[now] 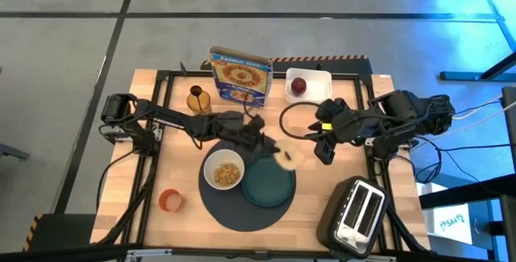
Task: Arrange a breakfast setting
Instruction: Put the bagel onto the blue plate
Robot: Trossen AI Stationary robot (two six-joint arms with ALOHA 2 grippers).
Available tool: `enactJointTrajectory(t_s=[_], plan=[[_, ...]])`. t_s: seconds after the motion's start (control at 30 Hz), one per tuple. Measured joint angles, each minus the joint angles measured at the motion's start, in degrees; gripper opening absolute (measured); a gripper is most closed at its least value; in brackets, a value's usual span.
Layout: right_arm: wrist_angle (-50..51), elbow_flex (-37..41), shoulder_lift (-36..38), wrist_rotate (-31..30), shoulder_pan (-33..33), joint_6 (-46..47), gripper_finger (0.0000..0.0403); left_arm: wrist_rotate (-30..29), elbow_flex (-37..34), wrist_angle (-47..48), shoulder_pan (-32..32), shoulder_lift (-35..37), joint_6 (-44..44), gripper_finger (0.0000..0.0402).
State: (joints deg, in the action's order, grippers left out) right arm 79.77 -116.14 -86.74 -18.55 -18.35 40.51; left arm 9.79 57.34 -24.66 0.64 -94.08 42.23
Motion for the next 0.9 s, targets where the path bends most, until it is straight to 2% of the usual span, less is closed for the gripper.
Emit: enactJointTrajectory(t_s=[0.17, 0.3, 0.67, 0.9], plan=[[1.2, 0.0, 0.2, -1.5, 0.0, 0.0, 0.0174, 2.0, 0.0, 18.7, 0.4, 0.0, 2.1, 0.0008], [1.9, 0.0, 0.2, -3.4, 0.0, -0.3, 0.0187, 1.0, 0.0, 29.5, -0.3, 0.0, 0.5, 0.0013], [2.8, 0.0, -0.2, -6.7, 0.0, -0.5, 0.0189, 2.2, 0.0, 33.9, -1.1, -3.0, -2.9, 0.0015], [3.3, 0.0, -1.3, -8.0, 0.0, 0.5, 0.0189, -1.3, -0.1, 35.7, 0.8, -5.0, -2.2, 0.0042]])
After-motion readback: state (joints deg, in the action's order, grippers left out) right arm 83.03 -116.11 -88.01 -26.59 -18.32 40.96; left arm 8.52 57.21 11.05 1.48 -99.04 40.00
